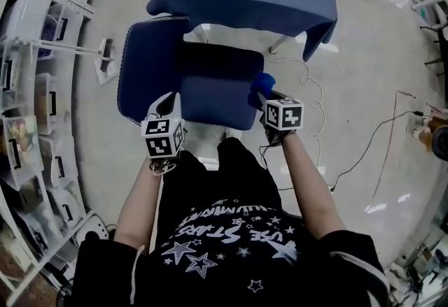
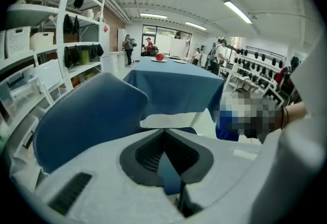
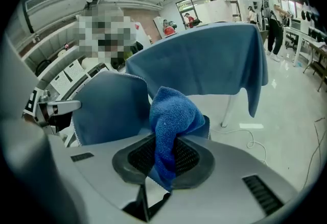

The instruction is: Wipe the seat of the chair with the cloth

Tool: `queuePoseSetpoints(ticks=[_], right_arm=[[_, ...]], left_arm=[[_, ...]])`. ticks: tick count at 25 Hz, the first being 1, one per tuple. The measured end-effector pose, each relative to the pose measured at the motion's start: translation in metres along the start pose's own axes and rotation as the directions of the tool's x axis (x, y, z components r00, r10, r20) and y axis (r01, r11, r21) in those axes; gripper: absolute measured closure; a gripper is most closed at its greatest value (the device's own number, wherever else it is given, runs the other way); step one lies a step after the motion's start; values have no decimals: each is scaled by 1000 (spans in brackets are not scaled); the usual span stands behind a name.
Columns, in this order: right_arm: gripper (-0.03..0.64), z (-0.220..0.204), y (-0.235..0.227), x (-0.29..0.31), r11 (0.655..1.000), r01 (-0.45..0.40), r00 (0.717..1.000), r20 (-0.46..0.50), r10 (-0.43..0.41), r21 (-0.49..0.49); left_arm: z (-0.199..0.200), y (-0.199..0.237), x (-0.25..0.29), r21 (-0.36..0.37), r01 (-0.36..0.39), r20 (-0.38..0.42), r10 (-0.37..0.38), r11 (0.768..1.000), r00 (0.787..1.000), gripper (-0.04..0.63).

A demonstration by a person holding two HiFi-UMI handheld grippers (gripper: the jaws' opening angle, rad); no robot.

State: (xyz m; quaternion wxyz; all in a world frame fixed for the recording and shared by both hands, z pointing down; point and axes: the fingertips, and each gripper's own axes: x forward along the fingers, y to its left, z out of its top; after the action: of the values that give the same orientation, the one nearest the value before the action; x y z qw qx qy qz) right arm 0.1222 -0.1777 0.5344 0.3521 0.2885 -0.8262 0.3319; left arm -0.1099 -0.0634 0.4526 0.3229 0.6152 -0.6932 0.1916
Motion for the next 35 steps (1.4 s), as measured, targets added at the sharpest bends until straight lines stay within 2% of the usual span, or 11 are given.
queuePoseSetpoints(ticks=[5, 9, 13, 22, 31, 35], right_arm=[[549, 2, 9, 51, 998, -69, 996, -58, 68, -3], [549, 6, 25, 93, 994, -102, 992, -70, 104, 29], [549, 6, 41, 136, 987, -139, 987, -71, 145, 81], [548, 25, 77, 232, 982, -185, 978, -88, 188, 41], [548, 36, 102, 312, 962, -265, 959, -85, 271, 72], [548, 30, 112, 338, 938, -333, 931, -120, 343, 96]], left_arm=[[-18, 15, 22, -57, -47, -48, 44, 997, 998, 575], [-30, 31, 53, -64, -57, -80, 52, 996, 995, 575], [-44, 41, 86, -96, -45, -110, 35, 994, 993, 575], [-84, 58, 133, -148, -19, -196, -11, 989, 981, 575], [-108, 70, 162, -150, -10, -242, -27, 989, 970, 575], [-110, 65, 168, -125, 10, -243, -40, 992, 969, 575]])
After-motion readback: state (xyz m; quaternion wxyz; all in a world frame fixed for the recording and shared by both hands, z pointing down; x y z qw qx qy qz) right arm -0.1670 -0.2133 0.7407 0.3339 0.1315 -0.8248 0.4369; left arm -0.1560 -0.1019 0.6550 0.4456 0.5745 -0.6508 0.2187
